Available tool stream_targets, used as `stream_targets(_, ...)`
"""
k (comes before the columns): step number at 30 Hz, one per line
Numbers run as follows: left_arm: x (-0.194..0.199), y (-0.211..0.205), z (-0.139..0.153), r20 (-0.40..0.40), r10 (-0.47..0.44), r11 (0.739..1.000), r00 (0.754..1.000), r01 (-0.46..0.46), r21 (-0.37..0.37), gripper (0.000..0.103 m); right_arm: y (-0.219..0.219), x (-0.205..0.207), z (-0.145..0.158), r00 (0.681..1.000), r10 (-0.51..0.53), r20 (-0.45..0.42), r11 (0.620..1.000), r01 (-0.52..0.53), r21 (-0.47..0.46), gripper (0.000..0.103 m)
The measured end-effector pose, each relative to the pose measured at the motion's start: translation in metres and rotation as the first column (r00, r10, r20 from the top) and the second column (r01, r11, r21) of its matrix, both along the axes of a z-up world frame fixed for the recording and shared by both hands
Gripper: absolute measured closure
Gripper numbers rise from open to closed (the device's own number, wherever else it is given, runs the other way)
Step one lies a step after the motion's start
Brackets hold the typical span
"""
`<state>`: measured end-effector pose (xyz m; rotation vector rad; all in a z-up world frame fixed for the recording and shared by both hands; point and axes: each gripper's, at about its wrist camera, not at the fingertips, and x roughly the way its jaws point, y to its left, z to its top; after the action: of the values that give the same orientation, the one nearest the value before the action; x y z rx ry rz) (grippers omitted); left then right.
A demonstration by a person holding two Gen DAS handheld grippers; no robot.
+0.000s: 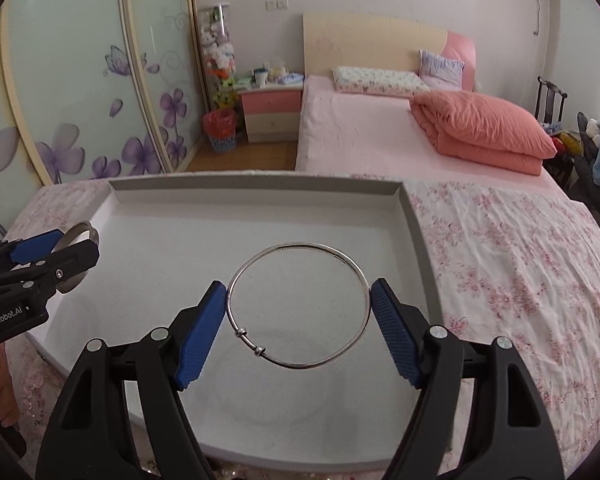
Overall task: Organize jewelry
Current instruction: 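Carry both bangles into the gray tray and open both tools to release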
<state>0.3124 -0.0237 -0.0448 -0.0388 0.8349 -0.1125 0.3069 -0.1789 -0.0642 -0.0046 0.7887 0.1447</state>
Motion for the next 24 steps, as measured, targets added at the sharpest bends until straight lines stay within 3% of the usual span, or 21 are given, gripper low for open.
stream_targets(8,0.02,0.001,-0.014,-0.054,0.016,1.0,0.998,-0.017,-0.025,0.037,0.0,0.012,-0.011,0.998,-0.035,-0.05,0.999,0.034,-0.022,0.028)
stream_targets(11,0.024,0.004,-0.015,-0.071,0.023,0.998,0.997,-0.026,-0.051,0.036,-0.003,0.011,-0.011,0.998,-0.039,-0.051,0.999,0.039,-0.009,0.022)
stream_targets(17,0.021,0.017,-0.007,-0.051,0.043,0.993,0.998,-0.048,-0.105,0.036,-0.014,0.0,-0.003,0.999,-0.049,-0.016,0.999,0.05,0.021,0.021)
stream_targets(24,0.006,0.028,0.004,-0.028,0.075,0.993,0.997,-0.077,-0.093,0.036,-0.016,-0.008,0.003,0.999,-0.052,0.002,0.998,0.052,0.017,0.021)
